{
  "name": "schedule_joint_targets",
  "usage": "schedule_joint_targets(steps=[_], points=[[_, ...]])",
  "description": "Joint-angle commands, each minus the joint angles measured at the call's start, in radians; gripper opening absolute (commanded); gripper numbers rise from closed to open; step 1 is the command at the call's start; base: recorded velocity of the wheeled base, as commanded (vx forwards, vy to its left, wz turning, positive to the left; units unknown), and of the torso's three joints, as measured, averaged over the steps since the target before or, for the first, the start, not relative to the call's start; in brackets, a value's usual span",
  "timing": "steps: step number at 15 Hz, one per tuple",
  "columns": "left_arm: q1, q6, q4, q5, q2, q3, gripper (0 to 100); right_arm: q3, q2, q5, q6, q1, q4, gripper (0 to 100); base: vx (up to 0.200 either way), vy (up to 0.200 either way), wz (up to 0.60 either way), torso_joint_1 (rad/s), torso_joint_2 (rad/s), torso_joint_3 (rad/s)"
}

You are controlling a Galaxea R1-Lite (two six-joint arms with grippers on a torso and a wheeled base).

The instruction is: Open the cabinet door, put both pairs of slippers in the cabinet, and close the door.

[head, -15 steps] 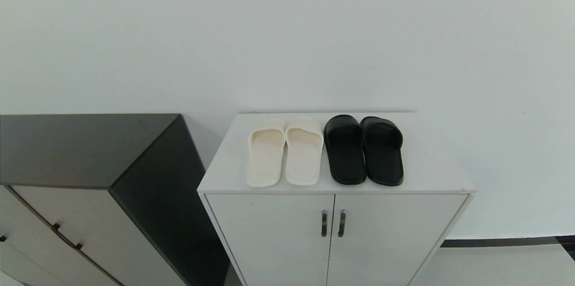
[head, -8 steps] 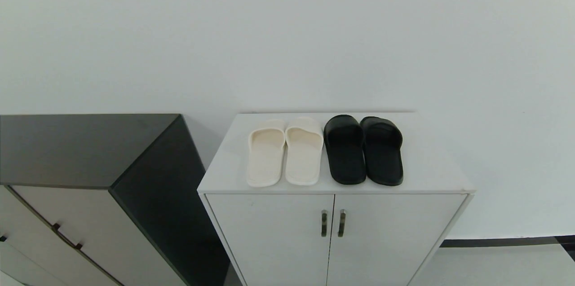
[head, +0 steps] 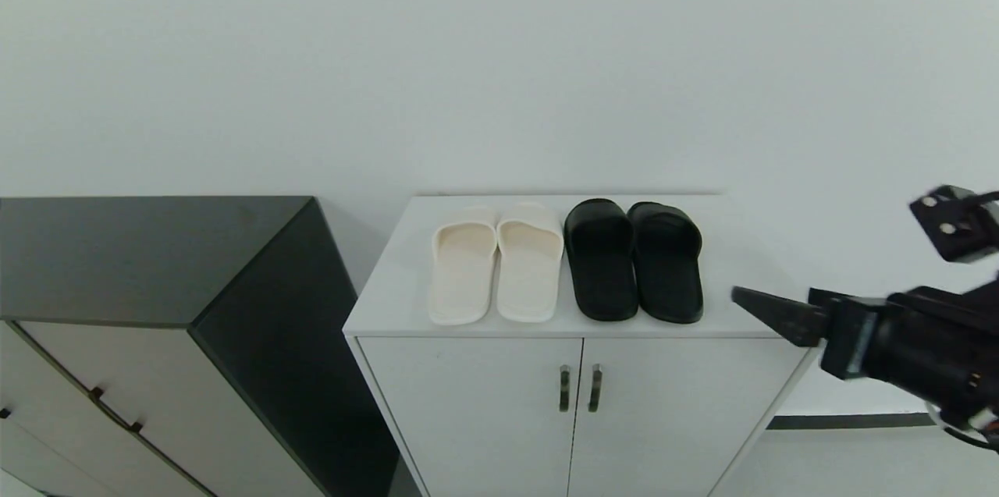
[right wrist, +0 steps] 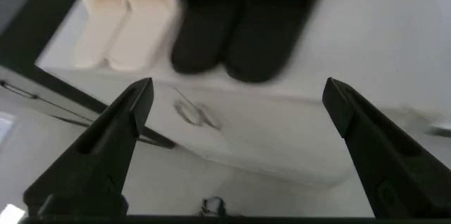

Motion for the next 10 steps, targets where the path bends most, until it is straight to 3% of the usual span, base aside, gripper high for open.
schedule_joint_targets(steps=[1, 7, 10], points=[[0.0, 0.0, 0.0, 0.0, 0.001, 0.0, 0, -0.199, 0.311, -0.156, 0.027, 0.086, -0.02, 100, 0.0, 0.0, 0.0, 0.0, 0.0, 0.0], [0.0, -0.002, 0.0, 0.0, 0.001, 0.0, 0, -0.415, 0.575, -0.319, 0.009, 0.097, -0.049, 100, 0.0, 0.0, 0.0, 0.0, 0.0, 0.0], [0.0, -0.002, 0.0, 0.0, 0.001, 0.0, 0, -0.467, 0.678, -0.375, -0.066, 0.067, -0.14, 100, 0.0, 0.0, 0.0, 0.0, 0.0, 0.0]])
